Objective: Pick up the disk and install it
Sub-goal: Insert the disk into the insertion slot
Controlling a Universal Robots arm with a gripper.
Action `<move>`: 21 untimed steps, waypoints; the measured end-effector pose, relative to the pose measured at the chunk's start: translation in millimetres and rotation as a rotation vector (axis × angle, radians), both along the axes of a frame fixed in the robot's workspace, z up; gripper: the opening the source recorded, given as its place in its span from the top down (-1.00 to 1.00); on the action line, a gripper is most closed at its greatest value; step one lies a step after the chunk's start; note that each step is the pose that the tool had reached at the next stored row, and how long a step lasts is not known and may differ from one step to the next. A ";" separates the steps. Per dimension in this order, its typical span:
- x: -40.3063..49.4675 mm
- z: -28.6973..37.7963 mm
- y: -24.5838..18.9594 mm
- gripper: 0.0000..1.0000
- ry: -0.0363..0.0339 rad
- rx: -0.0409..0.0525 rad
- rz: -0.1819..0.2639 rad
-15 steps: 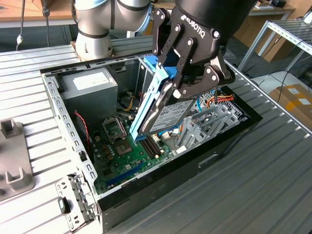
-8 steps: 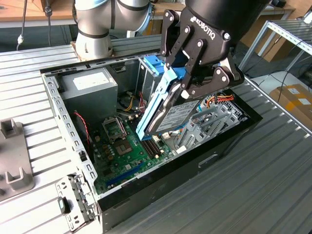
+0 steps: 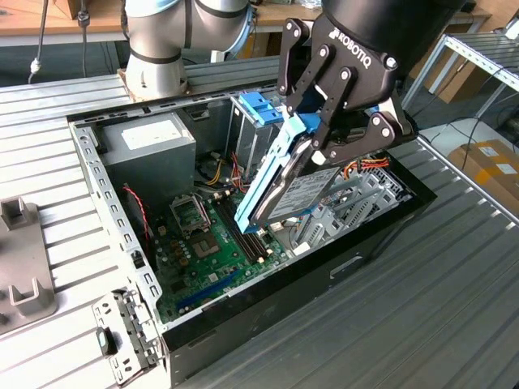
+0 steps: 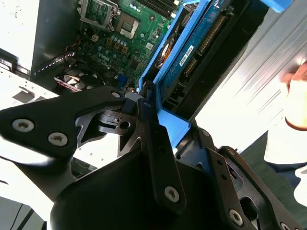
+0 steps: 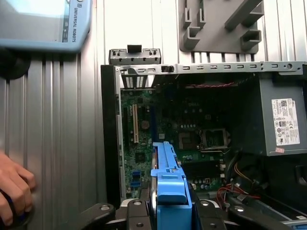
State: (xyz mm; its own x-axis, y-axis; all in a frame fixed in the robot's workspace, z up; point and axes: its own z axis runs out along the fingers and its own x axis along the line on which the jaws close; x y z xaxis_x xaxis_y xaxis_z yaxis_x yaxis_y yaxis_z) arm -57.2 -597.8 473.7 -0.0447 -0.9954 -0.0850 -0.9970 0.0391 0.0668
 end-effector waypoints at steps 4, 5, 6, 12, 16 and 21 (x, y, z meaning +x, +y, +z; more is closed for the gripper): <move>5.1 -0.2 -1.9 0.26 0.0000 0.0000 0.000; 6.3 -0.3 -2.4 0.26 0.0000 0.0000 0.000; 8.2 -0.3 -3.2 0.26 0.0000 0.0000 0.000; 15.2 -0.6 -5.6 0.26 0.0000 -0.0001 0.000; 19.3 -0.8 -6.7 0.26 0.0001 -0.0001 0.000; 25.3 -1.1 -8.2 0.26 0.0001 -0.0002 0.000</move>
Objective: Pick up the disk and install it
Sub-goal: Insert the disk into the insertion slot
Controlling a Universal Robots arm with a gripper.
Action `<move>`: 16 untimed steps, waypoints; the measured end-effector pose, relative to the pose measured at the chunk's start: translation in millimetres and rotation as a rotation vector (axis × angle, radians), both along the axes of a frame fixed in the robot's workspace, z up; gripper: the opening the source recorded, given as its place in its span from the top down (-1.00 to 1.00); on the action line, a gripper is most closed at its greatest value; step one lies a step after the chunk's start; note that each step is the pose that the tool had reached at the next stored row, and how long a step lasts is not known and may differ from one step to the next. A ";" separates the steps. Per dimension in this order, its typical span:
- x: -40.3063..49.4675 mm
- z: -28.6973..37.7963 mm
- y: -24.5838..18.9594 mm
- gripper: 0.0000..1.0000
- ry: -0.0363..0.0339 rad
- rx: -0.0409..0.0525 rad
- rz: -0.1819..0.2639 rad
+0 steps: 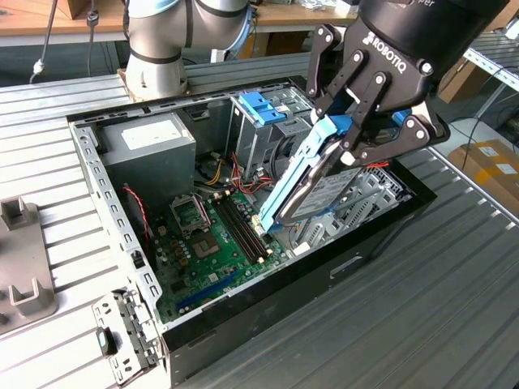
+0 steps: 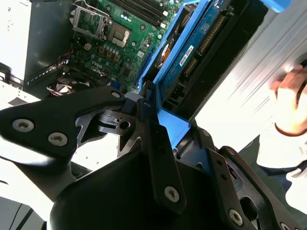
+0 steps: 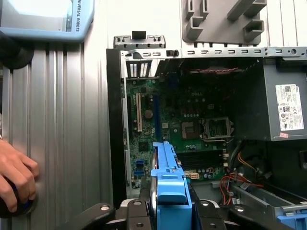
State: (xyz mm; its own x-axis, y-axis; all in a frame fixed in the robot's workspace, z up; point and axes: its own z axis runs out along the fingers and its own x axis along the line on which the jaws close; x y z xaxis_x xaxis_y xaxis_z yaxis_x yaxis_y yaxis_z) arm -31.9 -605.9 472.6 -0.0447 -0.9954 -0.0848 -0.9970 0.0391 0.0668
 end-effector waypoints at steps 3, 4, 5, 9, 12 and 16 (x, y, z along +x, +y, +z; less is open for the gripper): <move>6.7 -0.3 -0.6 0.26 0.0000 -0.0002 0.000; 8.6 -0.4 -0.8 0.26 -0.0001 -0.0001 0.000; 9.9 -0.5 -0.9 0.26 0.0000 -0.0002 0.000; 16.3 -0.7 -1.4 0.26 0.0000 -0.0005 0.000; 20.4 -0.9 -1.7 0.26 0.0000 -0.0007 0.000; 25.2 -1.1 -2.0 0.26 0.0000 -0.0012 0.000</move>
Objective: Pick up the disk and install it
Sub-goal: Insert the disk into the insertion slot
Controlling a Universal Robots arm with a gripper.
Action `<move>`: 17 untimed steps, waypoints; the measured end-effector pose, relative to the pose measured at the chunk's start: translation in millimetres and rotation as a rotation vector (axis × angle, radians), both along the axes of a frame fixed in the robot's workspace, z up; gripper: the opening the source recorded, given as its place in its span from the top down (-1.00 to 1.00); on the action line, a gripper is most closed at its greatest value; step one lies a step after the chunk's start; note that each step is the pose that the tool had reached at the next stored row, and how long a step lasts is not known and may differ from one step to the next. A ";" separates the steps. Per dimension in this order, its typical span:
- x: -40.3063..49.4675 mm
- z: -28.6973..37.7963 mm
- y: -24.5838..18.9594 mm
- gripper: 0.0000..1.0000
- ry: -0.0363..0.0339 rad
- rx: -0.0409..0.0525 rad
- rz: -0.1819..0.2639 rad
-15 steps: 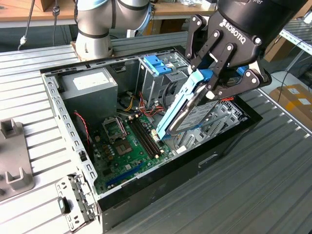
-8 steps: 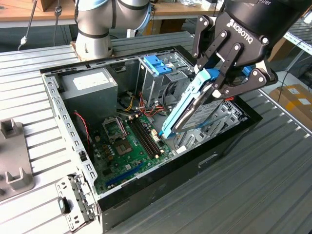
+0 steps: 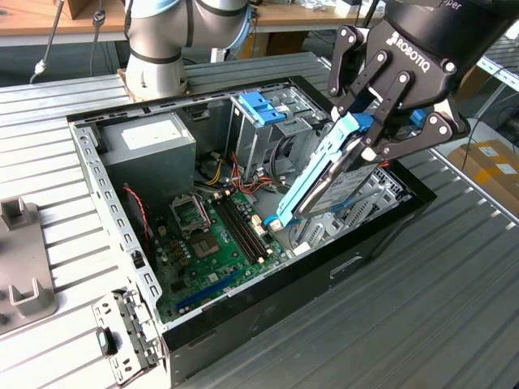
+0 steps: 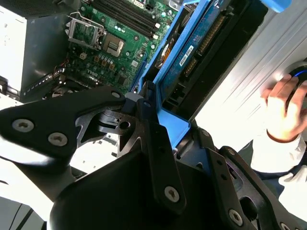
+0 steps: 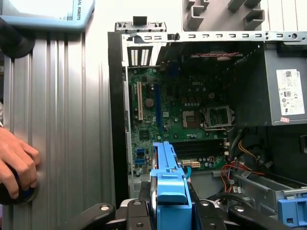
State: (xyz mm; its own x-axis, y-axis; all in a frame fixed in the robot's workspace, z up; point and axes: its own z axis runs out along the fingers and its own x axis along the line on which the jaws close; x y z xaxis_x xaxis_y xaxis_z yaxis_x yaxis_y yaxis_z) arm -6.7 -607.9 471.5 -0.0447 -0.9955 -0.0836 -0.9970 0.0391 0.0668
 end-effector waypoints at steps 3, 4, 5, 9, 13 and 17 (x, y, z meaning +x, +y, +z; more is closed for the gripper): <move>3.2 -0.1 -0.1 0.26 0.0000 -0.0004 0.000; 8.9 -0.3 -0.3 0.26 0.0000 -0.0012 0.000; 15.0 -0.7 -0.6 0.26 0.0000 -0.0018 0.000; 25.6 -1.2 -1.1 0.26 0.0000 -0.0030 0.000; 32.1 -1.6 -1.6 0.26 0.0000 -0.0034 0.000; 37.2 -1.9 -1.8 0.26 0.0000 -0.0038 0.000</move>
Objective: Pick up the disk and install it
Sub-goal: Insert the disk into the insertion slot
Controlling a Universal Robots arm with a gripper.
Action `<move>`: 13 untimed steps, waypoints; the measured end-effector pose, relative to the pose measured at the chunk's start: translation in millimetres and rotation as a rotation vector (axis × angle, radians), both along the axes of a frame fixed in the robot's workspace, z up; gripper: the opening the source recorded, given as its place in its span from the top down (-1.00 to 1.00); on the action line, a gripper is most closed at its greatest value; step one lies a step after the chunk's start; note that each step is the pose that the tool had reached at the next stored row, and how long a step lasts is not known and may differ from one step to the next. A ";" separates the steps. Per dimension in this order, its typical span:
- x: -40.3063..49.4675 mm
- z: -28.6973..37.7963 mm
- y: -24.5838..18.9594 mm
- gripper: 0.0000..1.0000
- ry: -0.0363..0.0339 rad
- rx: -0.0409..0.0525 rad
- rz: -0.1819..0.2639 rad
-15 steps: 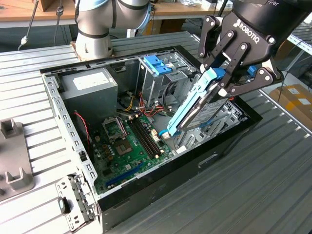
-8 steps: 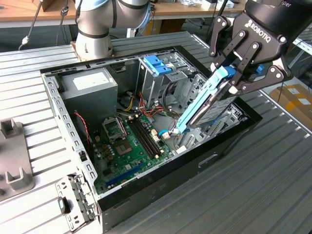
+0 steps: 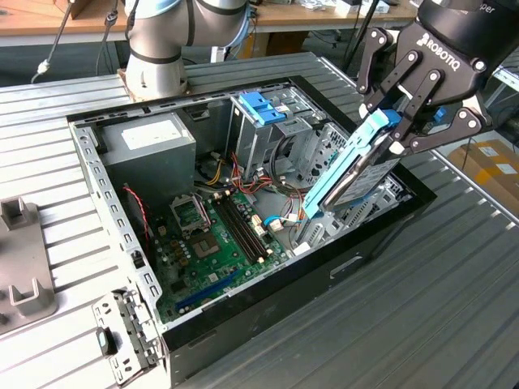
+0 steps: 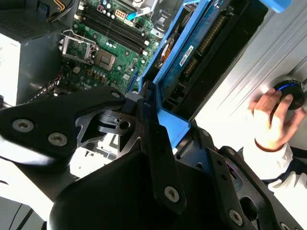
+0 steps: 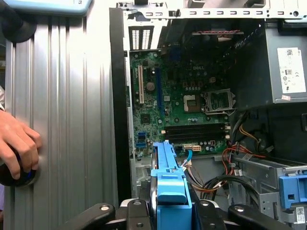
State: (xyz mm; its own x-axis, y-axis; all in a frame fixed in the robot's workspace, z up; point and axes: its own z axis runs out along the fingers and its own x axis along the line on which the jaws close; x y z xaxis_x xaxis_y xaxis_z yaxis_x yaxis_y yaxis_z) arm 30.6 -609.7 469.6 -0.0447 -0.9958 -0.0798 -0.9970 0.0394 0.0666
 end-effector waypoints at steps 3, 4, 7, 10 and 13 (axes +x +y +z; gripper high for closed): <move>4.9 -0.3 -0.3 0.26 0.0000 -0.0004 0.000; 5.9 -0.4 -0.4 0.26 0.0000 -0.0005 0.000; 10.8 -0.6 -0.6 0.26 0.0000 -0.0009 0.000; 14.3 -0.8 -0.8 0.26 0.0000 -0.0011 0.000; 19.0 -1.1 -0.9 0.26 0.0000 -0.0016 0.000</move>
